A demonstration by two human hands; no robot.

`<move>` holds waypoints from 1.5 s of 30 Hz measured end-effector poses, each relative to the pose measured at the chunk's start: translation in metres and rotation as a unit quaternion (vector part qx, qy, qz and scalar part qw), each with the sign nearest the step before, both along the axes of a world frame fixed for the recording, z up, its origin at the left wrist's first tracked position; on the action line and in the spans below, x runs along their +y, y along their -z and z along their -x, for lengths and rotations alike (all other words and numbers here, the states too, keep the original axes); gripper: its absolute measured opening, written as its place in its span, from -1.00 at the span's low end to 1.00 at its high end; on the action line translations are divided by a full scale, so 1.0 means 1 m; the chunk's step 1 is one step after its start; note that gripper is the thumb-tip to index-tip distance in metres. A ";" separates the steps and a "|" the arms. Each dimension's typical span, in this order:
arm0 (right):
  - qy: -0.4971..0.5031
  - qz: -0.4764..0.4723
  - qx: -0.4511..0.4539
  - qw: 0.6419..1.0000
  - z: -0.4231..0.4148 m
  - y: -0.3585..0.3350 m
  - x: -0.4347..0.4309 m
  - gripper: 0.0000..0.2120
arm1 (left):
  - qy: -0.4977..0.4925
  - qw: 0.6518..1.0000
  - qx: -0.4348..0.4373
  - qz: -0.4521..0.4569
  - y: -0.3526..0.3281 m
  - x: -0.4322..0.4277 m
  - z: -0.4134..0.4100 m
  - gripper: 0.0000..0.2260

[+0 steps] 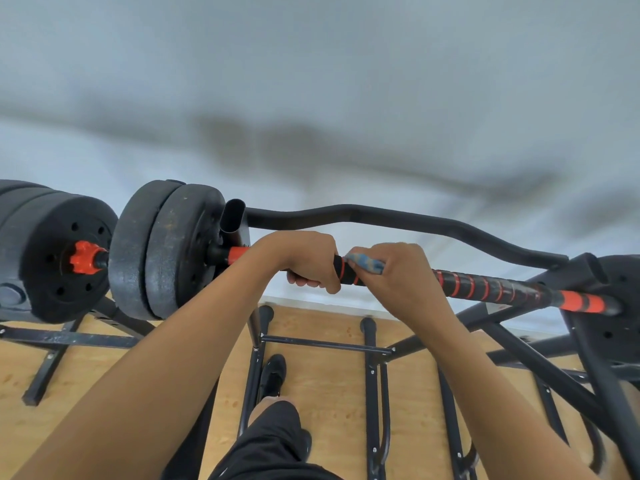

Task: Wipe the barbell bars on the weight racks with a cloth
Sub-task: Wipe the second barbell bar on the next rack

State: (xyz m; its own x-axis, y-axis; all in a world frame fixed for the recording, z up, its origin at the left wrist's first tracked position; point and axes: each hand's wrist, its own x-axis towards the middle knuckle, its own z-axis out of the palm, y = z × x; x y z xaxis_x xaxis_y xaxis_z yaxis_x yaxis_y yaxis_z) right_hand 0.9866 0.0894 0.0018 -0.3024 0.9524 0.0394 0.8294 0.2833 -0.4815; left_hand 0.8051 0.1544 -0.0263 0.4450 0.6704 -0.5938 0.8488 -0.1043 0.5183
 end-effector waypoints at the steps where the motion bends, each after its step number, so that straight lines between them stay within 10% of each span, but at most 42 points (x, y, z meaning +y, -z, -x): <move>1: 0.001 0.000 0.002 1.000 -0.002 0.001 -0.005 -0.58 | -0.001 1.000 -0.001 0.003 0.000 0.000 0.000 -0.86; 7: 0.008 -0.021 0.056 0.998 -0.010 -0.009 -0.011 -0.80 | 0.004 1.000 -0.020 -0.016 -0.005 -0.006 0.002 -0.80; 12: 0.047 0.059 0.007 0.997 -0.006 -0.007 0.020 -0.79 | 0.049 0.942 0.063 -0.325 -0.007 -0.032 0.006 -0.46; 20: 0.029 -0.004 -0.086 0.996 0.001 0.007 0.000 -0.81 | 0.014 0.868 0.160 -0.470 0.027 -0.049 -0.008 -0.69; 29: 0.035 -0.038 -0.065 0.997 -0.004 0.012 -0.019 -0.93 | 0.029 0.991 0.066 -0.110 0.000 -0.014 -0.008 -0.72; 34: 0.038 -0.038 -0.065 0.996 -0.008 0.016 -0.022 -0.92 | 0.041 0.997 -0.018 0.062 -0.012 0.000 -0.002 -0.72; 40: 0.031 -0.024 -0.048 0.998 -0.010 0.014 -0.004 -0.84 | 0.040 0.921 0.109 -0.371 0.007 -0.042 0.001 -0.59; 45: 0.054 -0.066 -0.041 0.996 -0.008 0.025 -0.017 -0.83 | 0.007 0.884 0.148 -0.443 0.024 -0.049 -0.008 -0.77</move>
